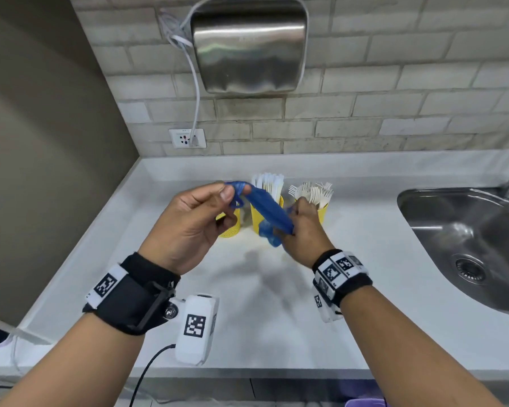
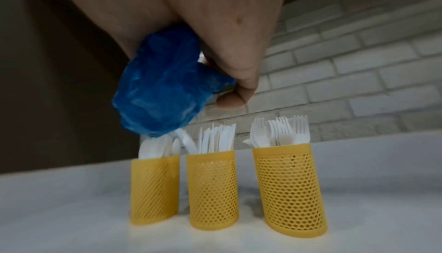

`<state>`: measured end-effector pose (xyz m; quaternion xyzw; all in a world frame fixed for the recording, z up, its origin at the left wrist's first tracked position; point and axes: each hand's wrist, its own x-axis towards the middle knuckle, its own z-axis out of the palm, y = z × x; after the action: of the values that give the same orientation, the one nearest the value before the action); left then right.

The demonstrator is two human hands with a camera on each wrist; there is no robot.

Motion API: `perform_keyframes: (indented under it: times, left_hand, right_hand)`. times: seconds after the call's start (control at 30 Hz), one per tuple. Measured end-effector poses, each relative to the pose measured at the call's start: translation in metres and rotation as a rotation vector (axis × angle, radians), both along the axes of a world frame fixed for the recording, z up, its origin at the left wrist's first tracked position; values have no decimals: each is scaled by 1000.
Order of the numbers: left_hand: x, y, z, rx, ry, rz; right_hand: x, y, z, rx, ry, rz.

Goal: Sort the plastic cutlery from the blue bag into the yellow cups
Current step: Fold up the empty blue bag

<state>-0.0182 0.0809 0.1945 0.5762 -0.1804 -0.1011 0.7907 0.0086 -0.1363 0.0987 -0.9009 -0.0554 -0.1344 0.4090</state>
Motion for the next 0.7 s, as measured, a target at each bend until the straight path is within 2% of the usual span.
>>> perform_keyframes:
  times: [0.07, 0.1, 0.2, 0.33, 0.4, 0.47, 0.53, 0.7]
  left_hand:
    - [10, -6, 0, 27, -3, 136]
    - [17, -8, -1, 75, -27, 206]
    - [40, -9, -9, 246, -145, 361]
    - [70, -5, -23, 376, -196, 508]
    - [82, 0, -30, 440, -210, 549]
    - [91, 5, -35, 509, -224, 587]
    - [96, 10, -41, 568, -231, 607]
    - [93, 12, -55, 748, -214, 594]
  right_hand:
    - [-7, 9, -7, -15, 85, 8]
    - [-11, 14, -11, -122, 83, 10]
    - [-25, 26, -26, -549, -85, 18]
    - [-40, 35, -25, -641, -246, 129]
    - [-41, 37, -21, -596, -175, 235]
    - [-44, 34, -7, -414, -11, 257]
    - [-45, 24, 5, -275, 59, 251]
    - [-41, 3, 33, -156, -57, 335]
